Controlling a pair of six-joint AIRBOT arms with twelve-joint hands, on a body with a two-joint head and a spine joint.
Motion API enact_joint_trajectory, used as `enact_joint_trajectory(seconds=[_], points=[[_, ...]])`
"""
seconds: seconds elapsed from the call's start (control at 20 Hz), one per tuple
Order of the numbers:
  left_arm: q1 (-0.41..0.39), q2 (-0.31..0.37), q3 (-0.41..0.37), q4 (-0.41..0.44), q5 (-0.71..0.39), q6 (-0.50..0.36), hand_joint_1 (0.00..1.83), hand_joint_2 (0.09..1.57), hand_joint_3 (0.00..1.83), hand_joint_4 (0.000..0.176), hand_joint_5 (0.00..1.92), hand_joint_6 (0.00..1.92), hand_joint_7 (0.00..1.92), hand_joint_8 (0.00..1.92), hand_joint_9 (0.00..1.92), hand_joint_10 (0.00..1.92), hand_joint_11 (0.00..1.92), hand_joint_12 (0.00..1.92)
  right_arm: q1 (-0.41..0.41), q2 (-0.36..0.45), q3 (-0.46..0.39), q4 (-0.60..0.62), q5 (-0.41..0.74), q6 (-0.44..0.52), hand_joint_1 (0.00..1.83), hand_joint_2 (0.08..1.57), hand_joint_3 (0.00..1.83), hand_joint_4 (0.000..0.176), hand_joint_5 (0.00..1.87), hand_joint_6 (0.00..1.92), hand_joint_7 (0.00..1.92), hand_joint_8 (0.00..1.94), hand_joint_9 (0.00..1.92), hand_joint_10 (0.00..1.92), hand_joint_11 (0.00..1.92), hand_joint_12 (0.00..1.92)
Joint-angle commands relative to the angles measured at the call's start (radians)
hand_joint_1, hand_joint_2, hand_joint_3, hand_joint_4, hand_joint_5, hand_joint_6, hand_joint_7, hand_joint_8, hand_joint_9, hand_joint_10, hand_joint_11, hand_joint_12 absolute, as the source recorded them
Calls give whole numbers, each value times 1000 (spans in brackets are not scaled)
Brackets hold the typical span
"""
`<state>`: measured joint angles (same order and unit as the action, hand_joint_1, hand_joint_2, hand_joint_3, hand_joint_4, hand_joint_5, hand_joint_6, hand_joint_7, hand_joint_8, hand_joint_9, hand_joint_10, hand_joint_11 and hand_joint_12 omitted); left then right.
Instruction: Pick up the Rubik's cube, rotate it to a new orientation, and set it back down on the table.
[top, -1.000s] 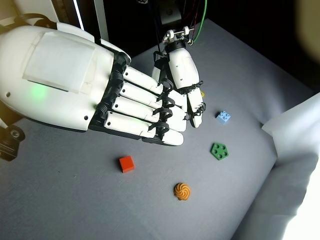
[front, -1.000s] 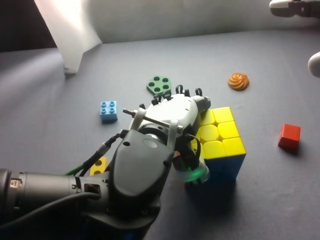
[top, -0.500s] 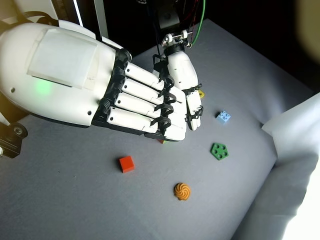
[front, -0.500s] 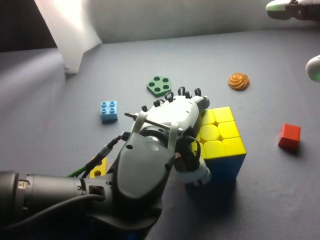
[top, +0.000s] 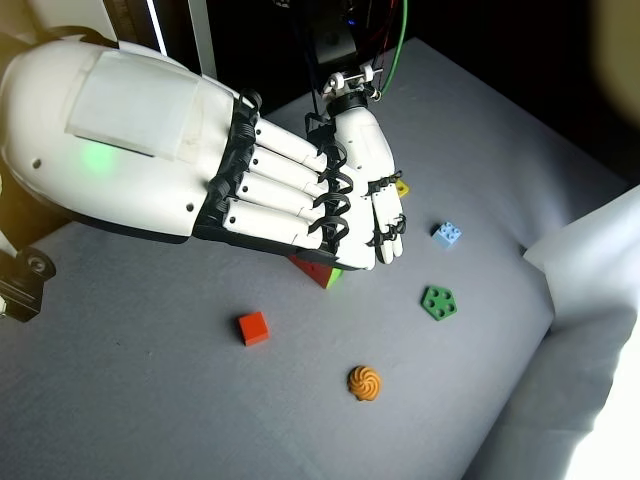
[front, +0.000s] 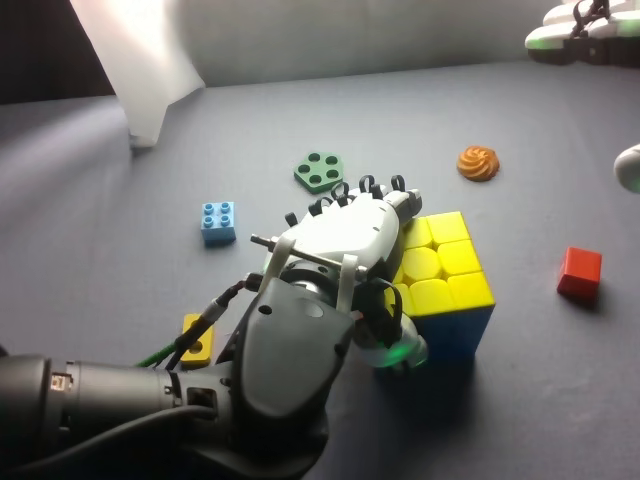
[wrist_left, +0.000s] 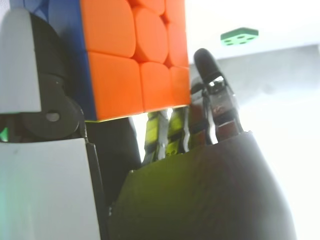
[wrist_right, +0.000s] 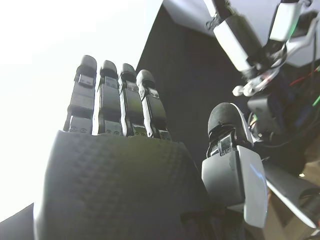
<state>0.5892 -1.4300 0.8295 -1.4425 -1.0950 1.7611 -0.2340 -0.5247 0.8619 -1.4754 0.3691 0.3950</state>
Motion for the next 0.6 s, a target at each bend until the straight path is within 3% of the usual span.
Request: enact_joint_trajectory(seconds=[0.0, 0.05, 0.2, 0.25, 0.3, 0.4, 0.45, 0.55], points=[[7, -10, 7, 21, 0, 6, 1187, 967, 1, 0, 337, 4, 107, 2, 19, 5, 0, 375, 9, 2, 0, 41, 45, 0, 0, 1239, 0, 0, 97, 1, 93, 2, 44, 3, 0, 104], [8, -10, 7, 24, 0, 6, 1154, 978, 4, 0, 319, 2, 115, 3, 16, 2, 0, 178, 8, 2, 0, 40, 56, -2, 0, 1244, 1, 0, 94, 1, 85, 1, 24, 6, 0, 45], [9, -10, 7, 32, 0, -2, 1198, 912, 4, 0, 398, 3, 188, 15, 158, 4, 0, 348, 5, 2, 0, 20, 70, -6, 0, 1246, 2, 0, 127, 13, 112, 12, 48, 17, 19, 44], [8, -10, 7, 33, 0, -4, 1146, 962, 25, 0, 165, 1, 37, 2, 31, 0, 0, 69, 5, 3, 0, 11, 70, -7, 0, 1242, 1, 0, 117, 4, 118, 5, 63, 7, 3, 140], [7, -10, 6, 34, 0, -5, 1188, 930, 4, 0, 204, 14, 51, 5, 5, 0, 1, 3, 5, 3, 0, 7, 69, -7, 0, 1241, 0, 0, 114, 5, 106, 1, 50, 1, 0, 129], [6, -9, 4, 38, 0, -8, 1199, 964, 13, 0, 313, 19, 138, 9, 81, 11, 62, 38, 4, 3, 0, 7, 69, -8, 0, 1238, 0, 0, 119, 3, 112, 3, 65, 4, 0, 171], [6, -8, 3, 38, 0, -8, 1193, 956, 0, 0, 347, 7, 137, 12, 83, 3, 12, 189, 4, 3, 0, 7, 69, -8, 0, 1240, 0, 0, 106, 2, 97, 3, 50, 2, 0, 128], [3, -8, 1, 39, 0, -9, 1198, 941, 0, 0, 338, 1, 81, 0, 35, 0, 0, 183, 4, 3, 0, 7, 69, -8, 0, 1249, 2, 0, 143, 8, 136, 8, 84, 10, 0, 187]])
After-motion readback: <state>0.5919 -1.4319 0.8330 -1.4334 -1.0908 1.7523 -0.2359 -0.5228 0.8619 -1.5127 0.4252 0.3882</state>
